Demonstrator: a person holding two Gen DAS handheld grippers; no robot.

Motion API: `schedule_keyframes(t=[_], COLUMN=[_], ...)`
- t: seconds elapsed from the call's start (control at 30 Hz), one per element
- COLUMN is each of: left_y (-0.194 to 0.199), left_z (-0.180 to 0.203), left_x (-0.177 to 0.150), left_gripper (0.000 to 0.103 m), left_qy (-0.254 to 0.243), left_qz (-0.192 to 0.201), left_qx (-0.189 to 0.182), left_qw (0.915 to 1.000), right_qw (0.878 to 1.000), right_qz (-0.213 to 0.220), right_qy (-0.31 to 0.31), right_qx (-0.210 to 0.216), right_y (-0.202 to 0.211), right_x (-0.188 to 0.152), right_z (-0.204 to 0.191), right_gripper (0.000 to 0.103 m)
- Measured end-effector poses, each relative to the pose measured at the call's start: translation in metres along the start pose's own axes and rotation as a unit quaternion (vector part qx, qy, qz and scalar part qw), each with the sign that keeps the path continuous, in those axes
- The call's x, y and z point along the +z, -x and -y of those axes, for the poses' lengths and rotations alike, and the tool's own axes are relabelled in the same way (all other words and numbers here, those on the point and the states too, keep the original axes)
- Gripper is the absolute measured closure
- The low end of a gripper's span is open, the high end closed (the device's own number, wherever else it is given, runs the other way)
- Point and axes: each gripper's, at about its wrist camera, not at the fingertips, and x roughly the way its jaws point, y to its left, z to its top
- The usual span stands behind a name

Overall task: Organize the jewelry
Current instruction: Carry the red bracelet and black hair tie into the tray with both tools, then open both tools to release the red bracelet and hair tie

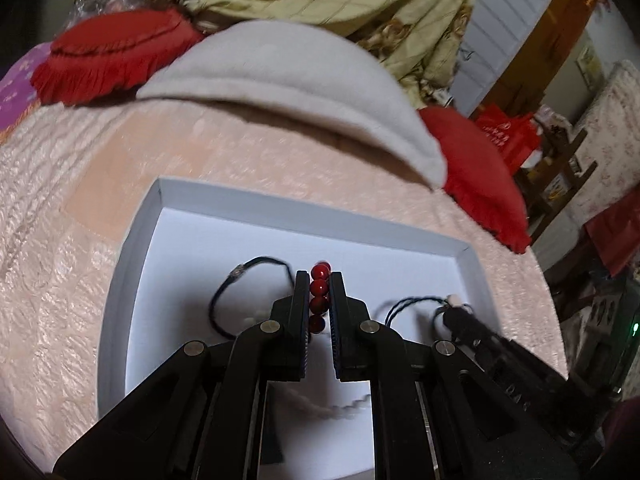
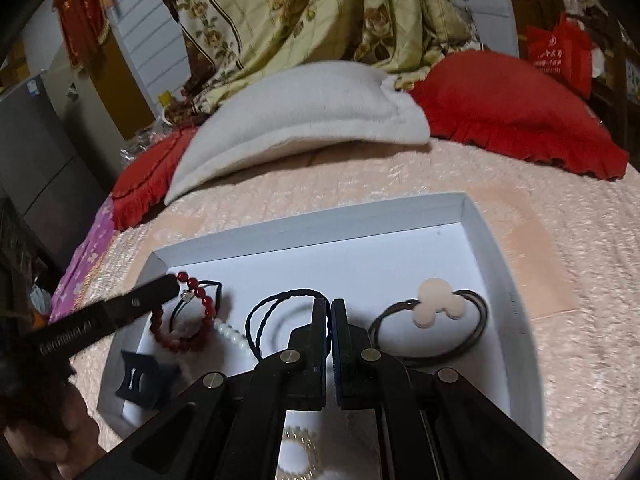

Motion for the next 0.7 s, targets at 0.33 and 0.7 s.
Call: schedule_keyframes(t=[0.33,0.7], left_y=[-0.002,0.019], left_z=[-0.013,-0.014], left_x=[-0.001,-0.006], left_gripper=[0.095,0.067], left_qy=[0.033,0.010], left_qz=[-0.010,0.012], left_qx=[0.021,0.051], left_qw=[0.9992,0.9986], right_qw=[0.999,1.000], right_qz=[-0.024,0.007], right_qy=[-0.025,0.000], right_qx=[-0.011,-0.016], right_y=[-0.011,0.019], right_x=[0.002,0.001], right_z=[0.014,0.014], right_gripper=[0.099,0.074])
